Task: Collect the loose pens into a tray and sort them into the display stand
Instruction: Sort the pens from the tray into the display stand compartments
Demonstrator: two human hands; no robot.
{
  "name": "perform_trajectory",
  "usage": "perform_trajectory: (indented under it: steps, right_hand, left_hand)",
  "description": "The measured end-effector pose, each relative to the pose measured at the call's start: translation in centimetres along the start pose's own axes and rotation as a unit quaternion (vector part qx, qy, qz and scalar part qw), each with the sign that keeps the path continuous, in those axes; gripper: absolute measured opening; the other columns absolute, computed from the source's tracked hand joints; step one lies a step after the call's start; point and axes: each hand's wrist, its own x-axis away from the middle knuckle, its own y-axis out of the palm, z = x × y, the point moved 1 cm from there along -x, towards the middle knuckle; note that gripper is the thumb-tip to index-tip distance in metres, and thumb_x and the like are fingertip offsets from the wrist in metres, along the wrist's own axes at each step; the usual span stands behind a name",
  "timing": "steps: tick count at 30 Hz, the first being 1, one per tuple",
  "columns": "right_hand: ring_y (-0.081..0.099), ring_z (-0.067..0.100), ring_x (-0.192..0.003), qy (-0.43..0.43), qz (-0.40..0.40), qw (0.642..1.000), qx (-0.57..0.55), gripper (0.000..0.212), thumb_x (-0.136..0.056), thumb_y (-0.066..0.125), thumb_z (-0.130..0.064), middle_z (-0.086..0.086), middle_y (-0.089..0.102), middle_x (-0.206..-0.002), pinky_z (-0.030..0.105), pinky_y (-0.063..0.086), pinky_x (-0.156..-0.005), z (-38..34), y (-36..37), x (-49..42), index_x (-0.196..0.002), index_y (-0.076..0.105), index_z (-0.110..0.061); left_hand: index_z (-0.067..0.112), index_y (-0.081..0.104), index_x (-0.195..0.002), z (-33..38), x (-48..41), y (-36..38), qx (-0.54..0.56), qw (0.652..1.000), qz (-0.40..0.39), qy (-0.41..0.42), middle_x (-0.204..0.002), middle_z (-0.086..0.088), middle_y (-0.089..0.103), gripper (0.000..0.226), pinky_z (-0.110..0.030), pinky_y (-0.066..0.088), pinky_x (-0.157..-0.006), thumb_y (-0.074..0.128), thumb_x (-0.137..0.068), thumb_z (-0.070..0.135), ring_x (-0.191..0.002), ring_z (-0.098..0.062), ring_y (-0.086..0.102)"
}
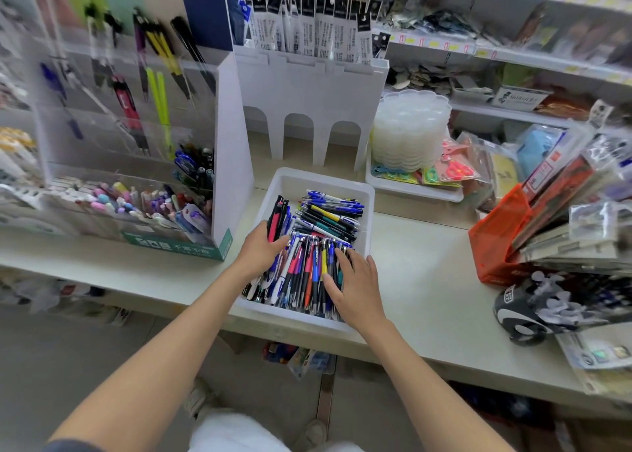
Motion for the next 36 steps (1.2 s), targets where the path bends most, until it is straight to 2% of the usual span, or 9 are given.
perform_trajectory:
  steps: [4,7,13,16,21,24,27,31,36]
  right_hand:
    - [0.008,0.011,-0.149,0.000,-0.002,1.000,-0.011,0.062,-0.099,0.035,-0.055,-0.004,0.022,-0.160,0.037,-0.004,-0.123,-0.2,-0.2,0.2,-0.154,0.026,-0.027]
    - [0.008,0.012,-0.149,0.003,0.007,1.000,-0.020,0.060,-0.100,0.037,-0.053,-0.004,0.021,-0.160,0.039,-0.001,-0.124,-0.5,-0.4,0.2,-0.153,0.026,-0.028]
    - [0.027,0.022,-0.142,-0.040,0.103,0.993,-0.030,0.049,-0.099,0.045,-0.033,0.005,0.037,-0.151,0.046,0.021,-0.120,-3.1,-2.5,-2.1,-0.145,0.043,-0.016]
    - [0.038,0.020,-0.135,-0.091,0.145,0.983,-0.073,0.046,-0.097,0.050,-0.020,0.006,0.047,-0.144,0.039,0.031,-0.115,-7.2,-5.4,-5.3,-0.143,0.047,-0.013]
    - [0.058,0.001,-0.092,-0.111,0.095,0.955,-0.256,0.046,-0.102,0.046,-0.022,-0.001,0.062,-0.104,0.015,0.047,-0.080,-16.2,-10.3,-9.8,-0.148,0.039,-0.018]
    - [0.059,-0.002,-0.070,-0.124,0.097,0.939,-0.306,0.041,-0.101,0.050,-0.017,-0.001,0.064,-0.085,0.012,0.047,-0.065,-20.3,-11.6,-11.9,-0.142,0.048,-0.012]
    - [0.061,-0.002,-0.070,-0.133,0.114,0.930,-0.324,0.032,-0.096,0.059,-0.010,-0.004,0.067,-0.084,0.014,0.049,-0.067,-24.2,-11.8,-14.3,-0.128,0.061,-0.008]
    - [0.062,-0.009,-0.077,-0.148,0.117,0.923,-0.335,0.027,-0.092,0.064,-0.007,-0.010,0.068,-0.090,0.010,0.049,-0.074,-30.3,-10.9,-17.2,-0.118,0.067,-0.009]
    - [0.066,0.011,-0.090,-0.135,0.208,0.891,-0.380,0.029,-0.092,0.064,-0.010,0.001,0.069,-0.096,0.026,0.055,-0.082,-37.3,-9.3,-20.9,-0.120,0.062,-0.015]
  left_hand:
    - [0.012,0.060,-0.105,1.3,-0.1,-1.1,0.159,0.987,-0.019,-0.023,-0.092,-0.006,0.068,0.012,-0.031,0.054,-0.071,0.060,-0.099,0.022,-0.085,-0.021,0.066]
    - [0.009,0.064,-0.105,1.7,-0.1,-1.7,0.263,0.962,-0.036,-0.058,-0.091,-0.011,0.075,0.017,-0.045,0.058,-0.080,0.064,-0.096,0.024,-0.088,-0.026,0.069]
    - [0.009,0.064,-0.100,3.5,0.0,-2.9,0.276,0.961,-0.018,-0.013,-0.077,-0.003,0.074,0.012,-0.027,0.055,-0.060,0.064,-0.096,0.021,-0.074,-0.016,0.072]
    - [0.011,0.063,-0.102,5.4,0.1,-4.0,0.287,0.957,-0.024,0.022,-0.075,-0.001,0.072,0.010,-0.024,0.054,-0.057,0.060,-0.098,0.021,-0.068,-0.011,0.071]
    - [0.010,0.066,-0.108,8.0,-0.4,-7.9,0.279,0.955,-0.030,0.094,-0.100,-0.015,0.072,0.018,-0.033,0.059,-0.076,0.062,-0.098,0.025,-0.091,-0.025,0.072]
    - [0.007,0.066,-0.109,8.7,-1.2,-11.6,0.296,0.945,-0.017,0.134,-0.090,-0.011,0.071,0.016,-0.027,0.056,-0.067,0.061,-0.098,0.018,-0.077,-0.018,0.070]
    - [0.012,0.065,-0.110,8.4,-2.1,-15.8,0.294,0.942,-0.008,0.163,-0.088,-0.007,0.071,0.013,-0.028,0.056,-0.068,0.060,-0.099,0.015,-0.076,-0.015,0.069]
    - [0.012,0.066,-0.117,6.6,-3.8,-22.1,0.299,0.941,0.013,0.158,-0.100,-0.005,0.074,0.021,-0.030,0.058,-0.079,0.060,-0.099,0.019,-0.091,-0.017,0.072]
    - [0.010,0.060,-0.092,2.6,-6.5,-30.3,0.329,0.928,0.100,0.145,-0.080,-0.004,0.064,0.007,-0.020,0.052,-0.057,0.058,-0.098,0.007,-0.058,-0.005,0.064]
